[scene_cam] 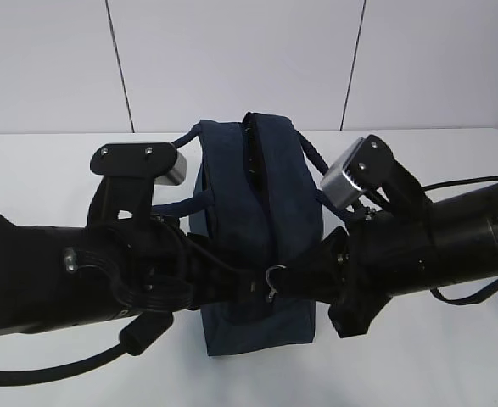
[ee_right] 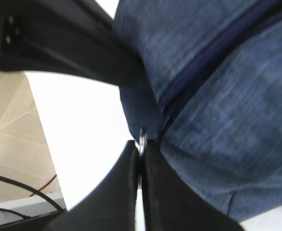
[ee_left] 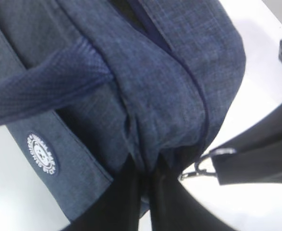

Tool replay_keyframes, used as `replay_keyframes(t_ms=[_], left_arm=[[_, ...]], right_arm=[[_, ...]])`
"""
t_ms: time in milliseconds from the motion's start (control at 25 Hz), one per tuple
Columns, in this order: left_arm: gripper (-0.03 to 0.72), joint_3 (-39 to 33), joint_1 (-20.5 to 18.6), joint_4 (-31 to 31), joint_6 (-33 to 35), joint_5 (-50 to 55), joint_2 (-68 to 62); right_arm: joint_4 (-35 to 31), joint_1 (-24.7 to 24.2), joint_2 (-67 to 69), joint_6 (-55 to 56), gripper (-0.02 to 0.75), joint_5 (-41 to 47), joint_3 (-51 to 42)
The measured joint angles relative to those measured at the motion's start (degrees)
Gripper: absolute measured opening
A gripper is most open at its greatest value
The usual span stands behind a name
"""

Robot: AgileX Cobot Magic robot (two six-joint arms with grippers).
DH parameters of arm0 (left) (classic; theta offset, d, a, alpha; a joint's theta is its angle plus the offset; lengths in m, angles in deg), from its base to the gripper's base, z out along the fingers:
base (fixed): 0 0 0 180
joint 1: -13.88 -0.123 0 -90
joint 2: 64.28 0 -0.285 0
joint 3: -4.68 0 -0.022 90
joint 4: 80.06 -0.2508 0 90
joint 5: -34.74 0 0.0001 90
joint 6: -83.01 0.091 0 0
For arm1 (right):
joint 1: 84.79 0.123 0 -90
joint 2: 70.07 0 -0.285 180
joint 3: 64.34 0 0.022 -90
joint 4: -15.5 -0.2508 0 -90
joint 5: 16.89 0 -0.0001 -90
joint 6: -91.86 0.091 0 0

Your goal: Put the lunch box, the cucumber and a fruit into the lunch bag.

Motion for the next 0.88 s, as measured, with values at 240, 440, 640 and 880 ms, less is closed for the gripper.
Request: replay_keyframes(t_ms=[240,440,640,880], left_arm=[[0.002,0.0,0.0,0.0,0.0,-0.1,0.0],[0.002,0.0,0.0,0.0,0.0,-0.1,0.0],[0.002,0.0,0.0,0.0,0.0,-0.1,0.0],[0.002,0.0,0.0,0.0,0.0,-0.1,0.0]], right_arm=[[0.7,0.0,0.0,2.4,-0.013,0.5,2.9],[3.5,0.0,-0.5,4.7,-0.013,0.8,3.8],[5.5,0.0,-2.5,7.3,-0.013,0.8,4.3],[6.1,0.0,-3.9,11.9,-0.013,0.5,4.6]])
